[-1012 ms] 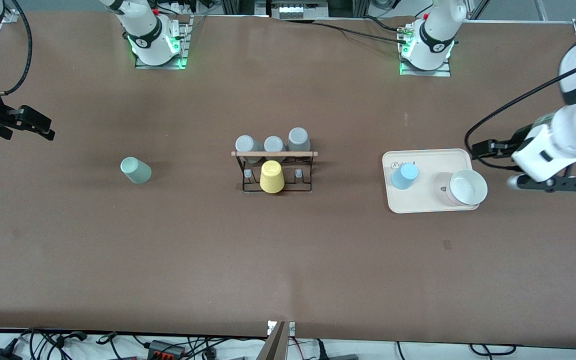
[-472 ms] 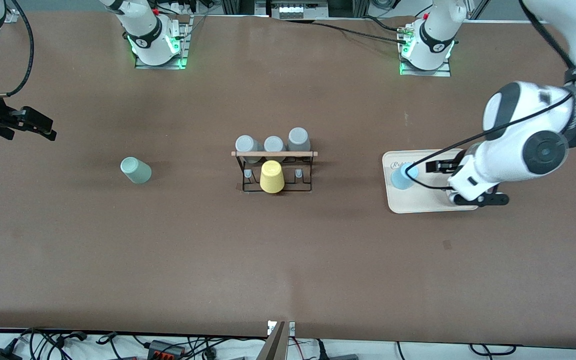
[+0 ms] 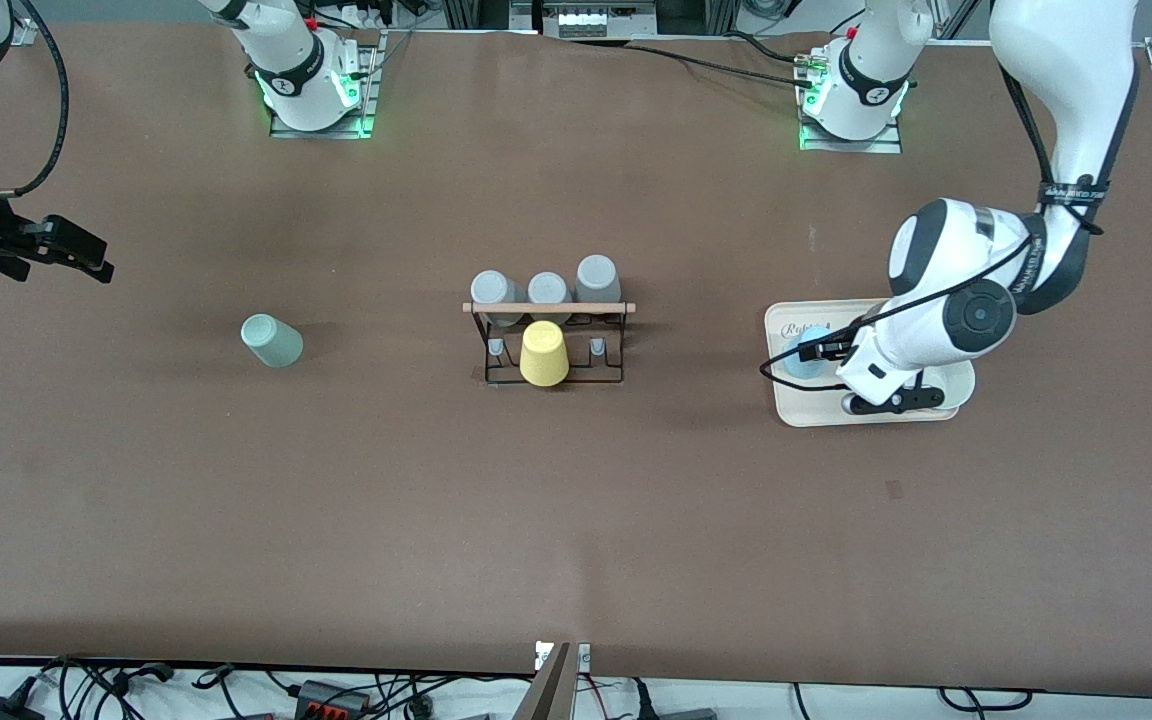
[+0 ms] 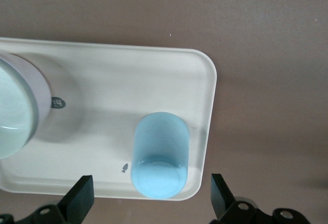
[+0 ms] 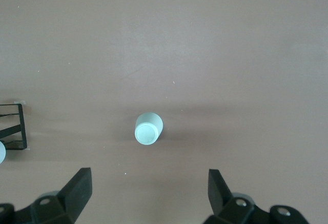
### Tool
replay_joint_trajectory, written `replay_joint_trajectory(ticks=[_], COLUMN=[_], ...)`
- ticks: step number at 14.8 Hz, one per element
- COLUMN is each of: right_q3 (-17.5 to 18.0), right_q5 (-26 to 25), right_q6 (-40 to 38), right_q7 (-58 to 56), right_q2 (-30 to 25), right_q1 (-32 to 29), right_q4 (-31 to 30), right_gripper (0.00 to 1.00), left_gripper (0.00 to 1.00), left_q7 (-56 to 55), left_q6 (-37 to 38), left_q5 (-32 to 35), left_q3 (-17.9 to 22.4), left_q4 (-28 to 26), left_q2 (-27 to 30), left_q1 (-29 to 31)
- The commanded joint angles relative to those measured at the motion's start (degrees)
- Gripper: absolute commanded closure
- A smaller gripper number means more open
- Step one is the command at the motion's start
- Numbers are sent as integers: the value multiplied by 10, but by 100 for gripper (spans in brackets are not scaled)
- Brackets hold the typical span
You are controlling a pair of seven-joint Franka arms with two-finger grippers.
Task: Hang scattered cups on rack with three cups
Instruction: 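Lower the left gripper and grasp the light blue cup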
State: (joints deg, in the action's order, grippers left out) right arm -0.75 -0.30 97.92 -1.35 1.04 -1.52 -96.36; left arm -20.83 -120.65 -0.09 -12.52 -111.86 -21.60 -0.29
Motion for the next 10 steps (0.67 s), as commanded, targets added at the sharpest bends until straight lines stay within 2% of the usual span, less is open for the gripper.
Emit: replay_joint_trajectory(ticks=[1, 5, 8, 10], right_q3=[4, 4, 4, 4], right_q5=[-6, -6, -6, -6], right_q6=[3, -1, -3, -3], right_q7=[-11, -11, -10, -11], right_q2=[-5, -6, -5, -5], right_q1=[-6, -4, -6, -7], right_q4=[-4, -4, -5, -5], right_gripper=[0, 0, 0, 0], left_gripper=[0, 0, 0, 7], left_q7=[-9, -8, -9, -9], left_q6=[-47, -104, -115, -115], left_q5=[-7, -7, -6, -6], left_q3=[-7, -7, -7, -7], left_q4=[-51, -91, -99, -99], left_q2=[19, 19, 18, 17], left_q1=[5, 4, 1, -1])
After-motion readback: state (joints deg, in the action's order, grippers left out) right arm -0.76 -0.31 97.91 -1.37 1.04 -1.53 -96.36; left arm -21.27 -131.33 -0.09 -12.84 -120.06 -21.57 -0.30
